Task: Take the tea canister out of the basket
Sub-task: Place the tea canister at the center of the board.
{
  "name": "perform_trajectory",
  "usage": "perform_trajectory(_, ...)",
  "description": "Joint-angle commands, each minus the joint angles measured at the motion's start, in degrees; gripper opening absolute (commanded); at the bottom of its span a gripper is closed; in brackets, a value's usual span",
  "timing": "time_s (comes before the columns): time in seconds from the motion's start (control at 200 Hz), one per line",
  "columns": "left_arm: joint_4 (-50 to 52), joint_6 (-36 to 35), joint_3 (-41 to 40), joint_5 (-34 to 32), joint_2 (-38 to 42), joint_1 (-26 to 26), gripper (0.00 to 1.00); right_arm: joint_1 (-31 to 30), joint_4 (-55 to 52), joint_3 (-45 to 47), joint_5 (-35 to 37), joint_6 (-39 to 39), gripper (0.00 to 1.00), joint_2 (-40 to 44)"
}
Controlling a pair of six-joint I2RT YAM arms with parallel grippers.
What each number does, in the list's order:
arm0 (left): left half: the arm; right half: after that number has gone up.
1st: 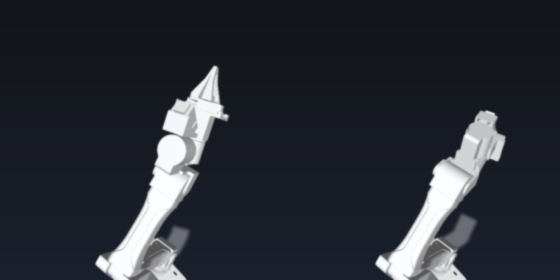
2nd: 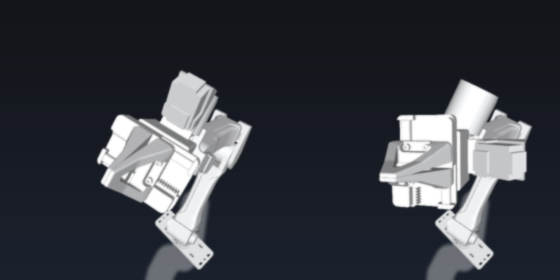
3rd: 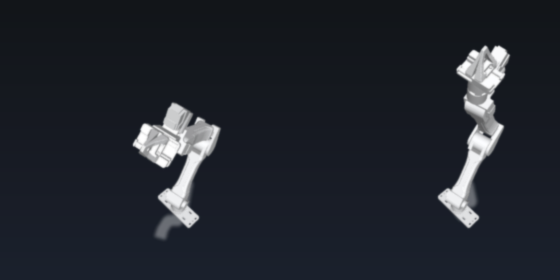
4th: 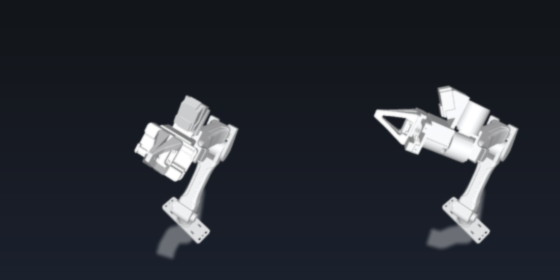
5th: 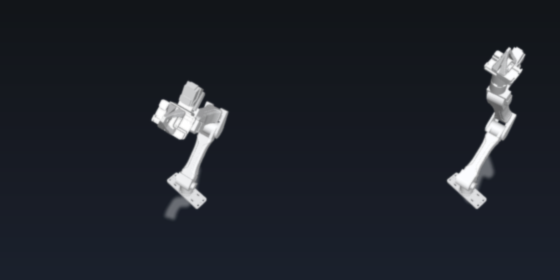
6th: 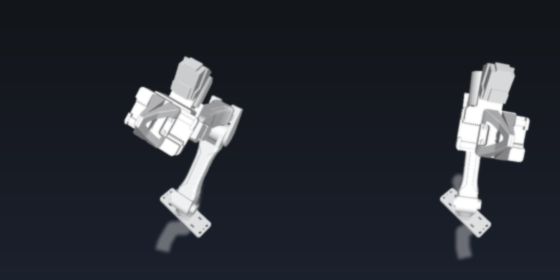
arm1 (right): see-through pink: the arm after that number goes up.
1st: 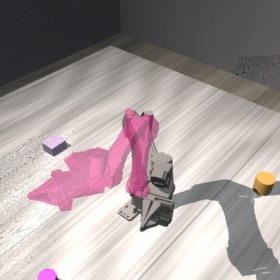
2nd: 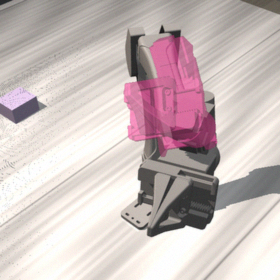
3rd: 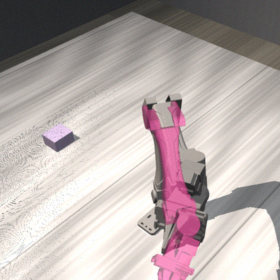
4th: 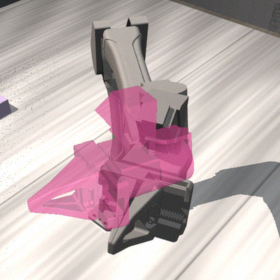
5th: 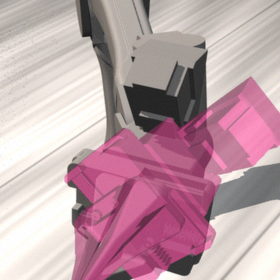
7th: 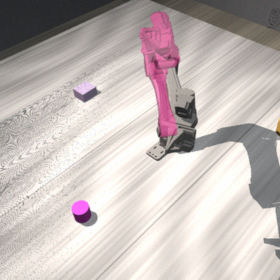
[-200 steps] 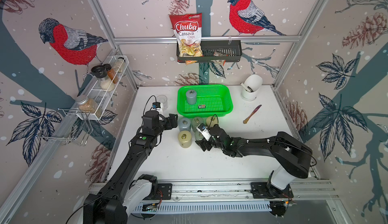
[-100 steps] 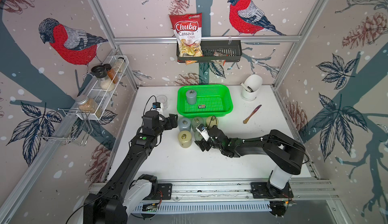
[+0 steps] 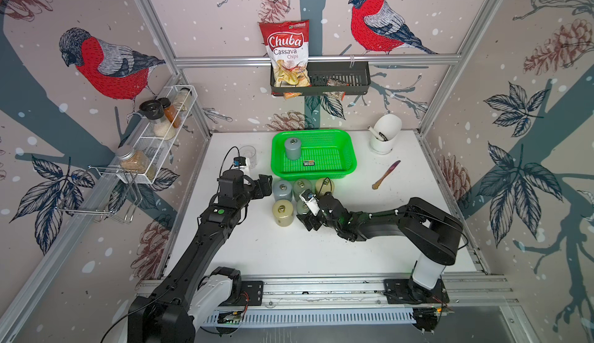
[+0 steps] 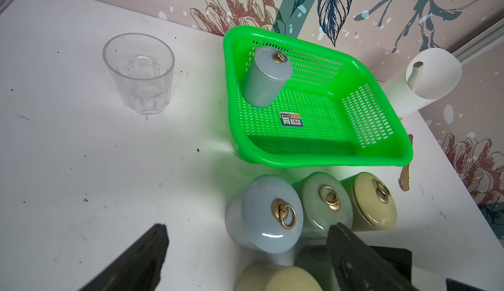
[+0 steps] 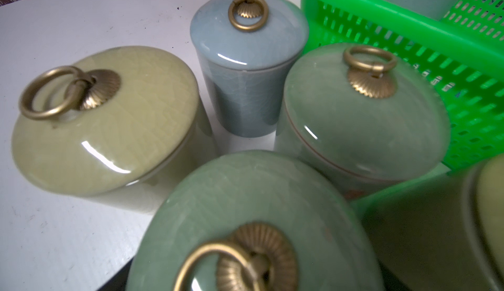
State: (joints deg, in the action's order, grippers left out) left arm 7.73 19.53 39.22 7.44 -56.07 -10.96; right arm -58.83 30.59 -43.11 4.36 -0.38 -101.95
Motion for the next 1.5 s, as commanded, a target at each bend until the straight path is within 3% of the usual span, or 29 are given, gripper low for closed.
perform_trajectory(0.0,-2.3,-0.4,-0.1,-0.1,0.0,0.0,0.95,-0.1,4.9,0.0,0.5,-1.0,0.64,0.0)
perform_trajectory(0.695,-2.3,-0.5,0.2,-0.1,-0.2,-0.1,0.95,0.0,4.9,0.3,-0.8,-1.0,0.94,-0.8)
perform_trajectory(0.991,-2.3,-0.5,0.3,-0.1,-0.4,0.0,0.95,0.0,5.3,0.7,-0.7,-1.0,1.0,-0.7)
perform_trajectory(1.496,-2.2,-0.4,0.1,-0.1,-0.1,0.0,0.95,-0.3,3.5,3.0,0.7,-0.5,1.0,2.5)
